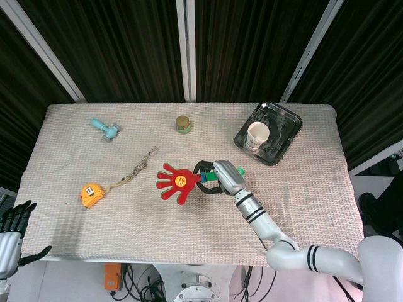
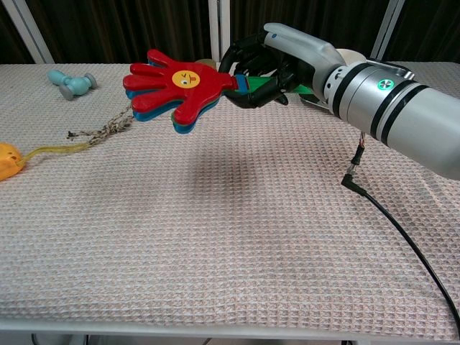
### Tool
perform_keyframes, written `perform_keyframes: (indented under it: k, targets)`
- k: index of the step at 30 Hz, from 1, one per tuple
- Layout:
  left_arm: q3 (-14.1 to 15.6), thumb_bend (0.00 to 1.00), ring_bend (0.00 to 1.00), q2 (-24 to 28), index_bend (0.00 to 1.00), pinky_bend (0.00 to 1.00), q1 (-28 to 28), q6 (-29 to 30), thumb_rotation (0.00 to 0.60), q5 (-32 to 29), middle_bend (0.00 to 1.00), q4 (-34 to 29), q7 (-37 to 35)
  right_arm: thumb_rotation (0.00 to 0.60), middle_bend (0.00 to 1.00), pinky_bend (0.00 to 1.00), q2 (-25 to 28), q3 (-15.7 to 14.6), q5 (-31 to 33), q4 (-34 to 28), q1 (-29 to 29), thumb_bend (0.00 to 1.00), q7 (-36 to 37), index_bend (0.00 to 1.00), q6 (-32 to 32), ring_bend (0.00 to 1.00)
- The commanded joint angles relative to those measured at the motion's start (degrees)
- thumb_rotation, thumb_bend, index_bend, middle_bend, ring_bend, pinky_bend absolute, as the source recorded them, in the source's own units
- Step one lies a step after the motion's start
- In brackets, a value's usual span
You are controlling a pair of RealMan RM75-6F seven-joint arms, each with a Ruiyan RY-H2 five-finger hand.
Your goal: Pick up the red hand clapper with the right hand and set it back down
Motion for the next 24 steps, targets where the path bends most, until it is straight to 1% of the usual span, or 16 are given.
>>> perform_keyframes:
  k: [1,6,9,13,17,18,19,21,22,24]
  targets:
    - [-0.02,0.03,0.0,-0.07,0.05,0.02,-0.01,-0.02,0.6,-0.02,0.03,0.12,-0.11,0.6,0.65,0.9,1.17,2.02,2.89,-2.38,-1.62,0.33,2.79,0.92,-0.34,0.64]
    - [-0.05,0.03,0.0,-0.2,0.05,0.02,0.0,-0.07,0.6,-0.12,0.03,0.43,-0.38,0.6,0.7,0.95,2.07,3.78,4.39,-4.68,-3.08,0.33,4.9,0.92,0.79,0.71]
    - [-0.07,0.03,0.0,-0.3,0.05,0.02,-0.03,-0.1,0.6,-0.11,0.03,0.54,-0.41,0.6,0.72,0.96,2.72,5.56,5.39,-7.25,-4.24,0.33,8.67,0.91,1.21,0.73]
    - [-0.1,0.02,0.0,-0.33,0.05,0.02,-0.05,-0.09,0.6,-0.08,0.03,0.57,-0.34,0.6,0.73,0.97,4.35,8.55,6.43,-11.73,-6.08,0.33,17.61,0.91,0.0,0.75]
    - [-0.14,0.02,0.0,-0.27,0.05,0.02,-0.09,-0.1,0.6,-0.09,0.03,0.49,-0.3,0.6,0.73,0.97,7.85,12.24,7.53,-16.71,-8.05,0.33,30.57,0.91,-5.04,0.75]
    - [-0.14,0.03,0.0,-0.29,0.05,0.02,-0.11,-0.16,0.6,-0.1,0.03,0.49,-0.3,0.6,0.74,0.97,8.51,12.84,7.32,-17.21,-8.4,0.33,32.58,0.91,-5.8,0.75]
    - [-0.13,0.03,0.0,-0.29,0.05,0.02,-0.13,-0.18,0.6,-0.08,0.03,0.48,-0.31,0.6,0.74,0.97,9.15,13.19,6.39,-17.37,-8.71,0.33,33.89,0.91,-6.15,0.75]
    - [-0.12,0.03,0.0,-0.33,0.05,0.02,-0.16,-0.27,0.6,-0.11,0.03,0.49,-0.34,0.6,0.73,0.97,9.66,12.95,3.94,-16.8,-8.74,0.33,33.3,0.9,-5.59,0.75]
    - [-0.11,0.03,0.0,-0.37,0.05,0.02,-0.17,-0.33,0.6,-0.13,0.03,0.54,-0.39,0.6,0.73,0.97,9.94,12.37,2.11,-16.31,-8.54,0.33,32.26,0.9,-5.41,0.75]
    - [-0.14,0.02,0.0,-0.43,0.05,0.02,-0.23,-0.48,0.6,-0.22,0.03,0.64,-0.5,0.6,0.71,0.97,11.35,10.26,-3.52,-14.89,-7.77,0.33,29.82,0.9,-6.07,0.75]
